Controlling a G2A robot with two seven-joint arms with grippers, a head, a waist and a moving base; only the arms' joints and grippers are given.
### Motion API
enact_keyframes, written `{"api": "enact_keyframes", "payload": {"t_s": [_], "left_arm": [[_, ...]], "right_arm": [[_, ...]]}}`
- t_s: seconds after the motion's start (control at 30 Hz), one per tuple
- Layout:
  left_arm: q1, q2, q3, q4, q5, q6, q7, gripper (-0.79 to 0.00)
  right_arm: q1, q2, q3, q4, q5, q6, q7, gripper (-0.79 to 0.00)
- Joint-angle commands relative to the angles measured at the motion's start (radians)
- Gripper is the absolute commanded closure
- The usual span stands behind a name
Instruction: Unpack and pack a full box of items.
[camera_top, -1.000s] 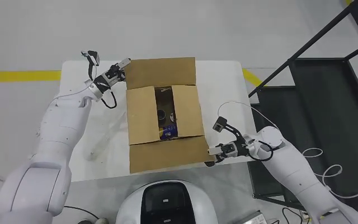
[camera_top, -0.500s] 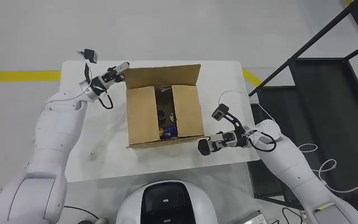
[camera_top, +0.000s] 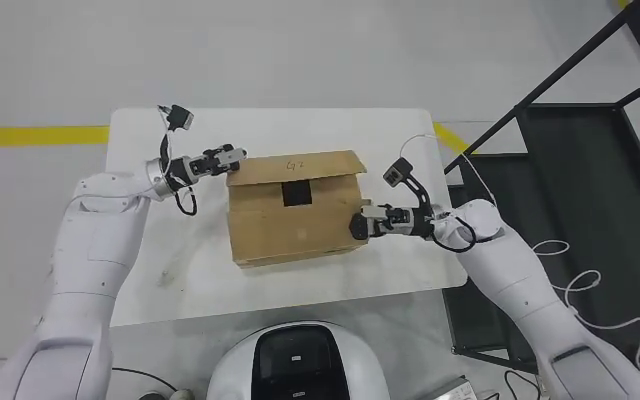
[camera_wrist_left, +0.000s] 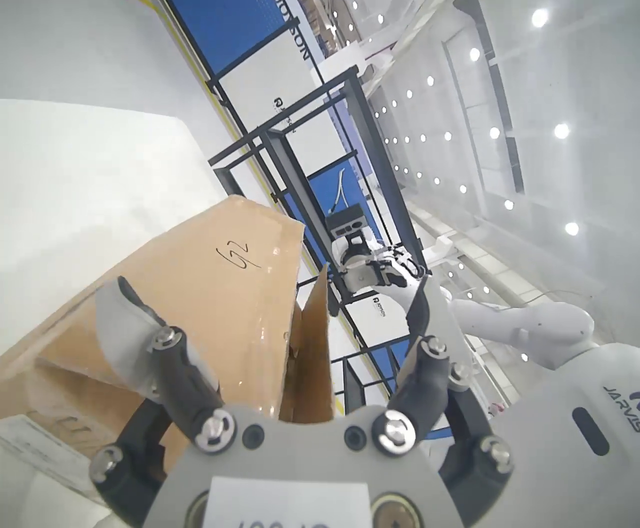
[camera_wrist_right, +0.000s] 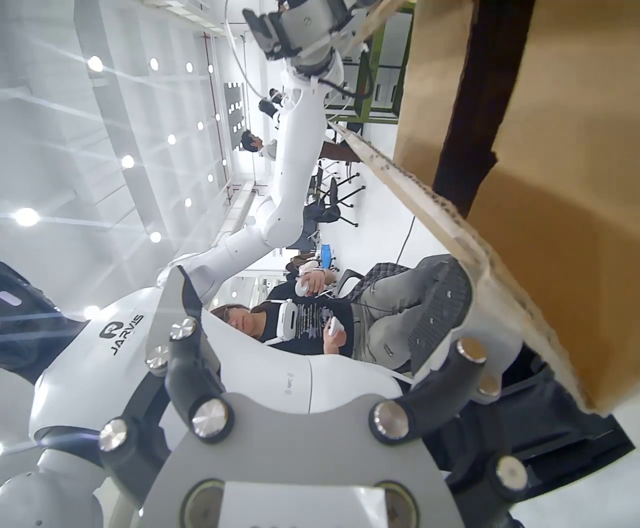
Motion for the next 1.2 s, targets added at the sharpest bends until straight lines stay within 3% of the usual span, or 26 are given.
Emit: {"api": "enact_keyframes", "payload": {"t_s": [0.0,0.53,0.73,1.17], "left_arm": [[0.012,0.007,0.0,-0.021,0.018,0.014,-0.013,-0.785],[0.055,0.033,0.014,-0.074,0.099,0.05,-0.016,-0.785],[0.069,0.045,0.001,-0.09,0.114,0.071,0.007,-0.785],[0.099,0.062,-0.023,-0.106,0.042,0.091,0.024,-0.785]], "right_arm": [[0.008,-0.001,0.002,0.003,-0.026,-0.008,-0.018,-0.785],[0.146,-0.032,-0.055,0.065,-0.256,0.037,-0.165,-0.785],[0.198,-0.053,-0.098,0.126,-0.26,0.093,-0.163,-0.785],[0.256,-0.078,-0.141,0.197,-0.321,0.11,-0.17,-0.785]]}}
